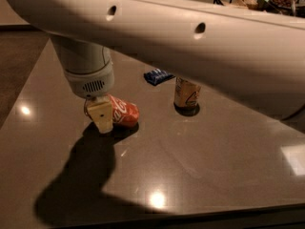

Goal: Knock coke can over

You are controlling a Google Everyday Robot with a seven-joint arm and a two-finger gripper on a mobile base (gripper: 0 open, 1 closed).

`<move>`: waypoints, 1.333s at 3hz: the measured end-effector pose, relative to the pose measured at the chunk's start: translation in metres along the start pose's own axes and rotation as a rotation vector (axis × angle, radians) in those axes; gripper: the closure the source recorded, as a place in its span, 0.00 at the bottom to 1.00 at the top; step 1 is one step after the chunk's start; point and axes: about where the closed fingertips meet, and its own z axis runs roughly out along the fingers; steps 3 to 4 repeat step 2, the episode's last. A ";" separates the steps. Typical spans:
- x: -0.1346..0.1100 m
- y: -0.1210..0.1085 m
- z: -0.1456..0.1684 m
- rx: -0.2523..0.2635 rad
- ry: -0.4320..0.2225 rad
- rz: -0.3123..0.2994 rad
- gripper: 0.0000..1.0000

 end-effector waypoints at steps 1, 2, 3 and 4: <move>0.000 0.004 0.009 -0.026 0.001 -0.008 0.00; 0.000 0.004 0.009 -0.026 0.001 -0.009 0.00; 0.000 0.004 0.009 -0.026 0.001 -0.009 0.00; 0.000 0.004 0.009 -0.026 0.001 -0.009 0.00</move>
Offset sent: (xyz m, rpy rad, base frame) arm -0.0022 -0.0005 -0.0083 -0.0090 0.0200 0.0069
